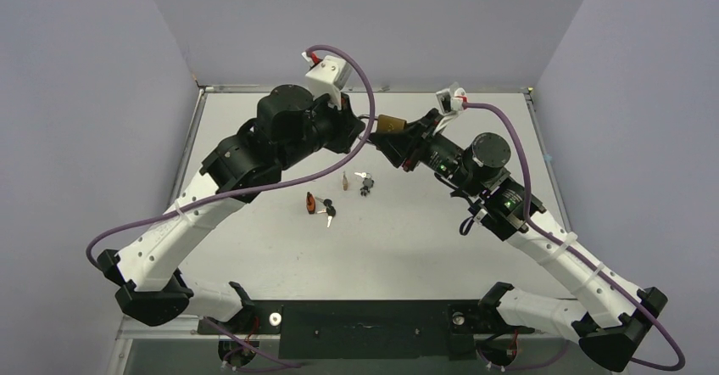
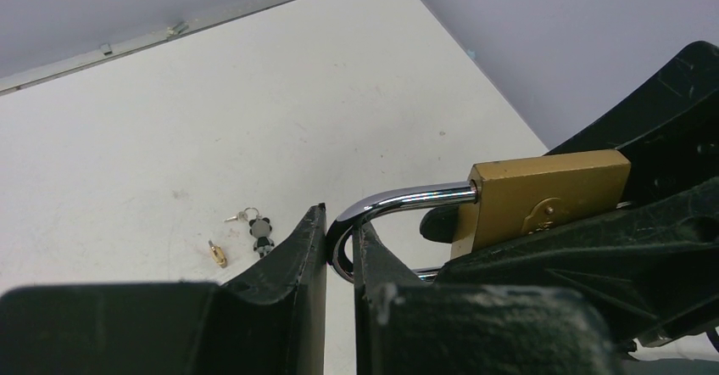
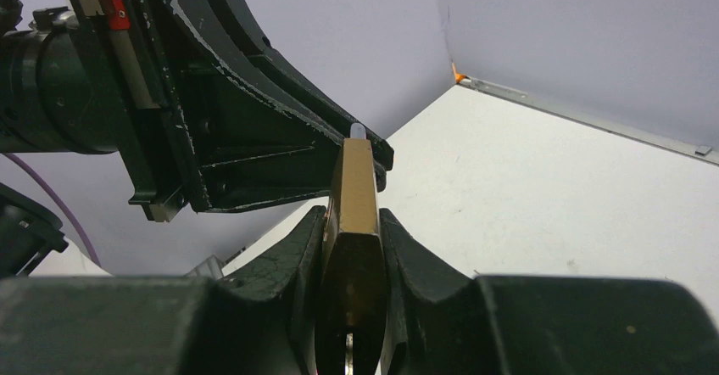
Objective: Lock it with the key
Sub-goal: Lock the lock.
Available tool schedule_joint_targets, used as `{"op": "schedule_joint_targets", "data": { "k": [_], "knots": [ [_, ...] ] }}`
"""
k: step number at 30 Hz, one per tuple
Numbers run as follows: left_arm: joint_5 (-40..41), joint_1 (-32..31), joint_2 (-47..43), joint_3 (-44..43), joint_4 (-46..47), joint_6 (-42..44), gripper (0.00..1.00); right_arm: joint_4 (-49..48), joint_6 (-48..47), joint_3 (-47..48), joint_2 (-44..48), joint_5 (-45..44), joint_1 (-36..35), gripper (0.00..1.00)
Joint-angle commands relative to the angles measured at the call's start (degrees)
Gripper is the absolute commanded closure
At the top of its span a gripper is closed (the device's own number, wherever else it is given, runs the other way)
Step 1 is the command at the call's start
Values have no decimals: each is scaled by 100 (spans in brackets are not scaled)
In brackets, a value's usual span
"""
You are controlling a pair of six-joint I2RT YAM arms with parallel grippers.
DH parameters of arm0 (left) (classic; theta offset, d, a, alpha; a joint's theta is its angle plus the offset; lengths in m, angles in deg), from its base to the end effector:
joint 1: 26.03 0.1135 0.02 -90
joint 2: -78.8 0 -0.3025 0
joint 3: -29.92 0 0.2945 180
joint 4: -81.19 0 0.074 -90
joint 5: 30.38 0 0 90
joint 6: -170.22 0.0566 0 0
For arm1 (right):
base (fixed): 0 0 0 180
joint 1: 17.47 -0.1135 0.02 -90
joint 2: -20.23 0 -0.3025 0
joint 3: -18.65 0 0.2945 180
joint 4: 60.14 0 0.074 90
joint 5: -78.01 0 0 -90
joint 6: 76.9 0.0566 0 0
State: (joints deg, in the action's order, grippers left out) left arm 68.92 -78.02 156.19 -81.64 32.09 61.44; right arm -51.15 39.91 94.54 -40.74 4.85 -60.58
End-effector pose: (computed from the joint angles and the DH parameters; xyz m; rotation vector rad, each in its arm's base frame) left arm 0.2062 -0.2489 0.5407 0.4258 1.8400 -0.7136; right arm 0.1970 0.2069 0.4671 -0.4779 1.5181 1.1888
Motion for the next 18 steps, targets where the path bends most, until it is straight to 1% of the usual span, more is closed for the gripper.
{"op": "schedule_joint_targets", "data": {
  "k": [1,10,18],
  "knots": [
    [-3786,-1339,228,-749,2874,-1122,100,423,31,-423,-1140,709,-373,100],
    [-3819,-1456,400,-1019,2861,-1060,100,391,69,-452,-1286,681,-373,100],
    [-3916,-1573,669,-1496,2527,-771,100,486,28,-451,-1358,629,-368,100]
  ]
}}
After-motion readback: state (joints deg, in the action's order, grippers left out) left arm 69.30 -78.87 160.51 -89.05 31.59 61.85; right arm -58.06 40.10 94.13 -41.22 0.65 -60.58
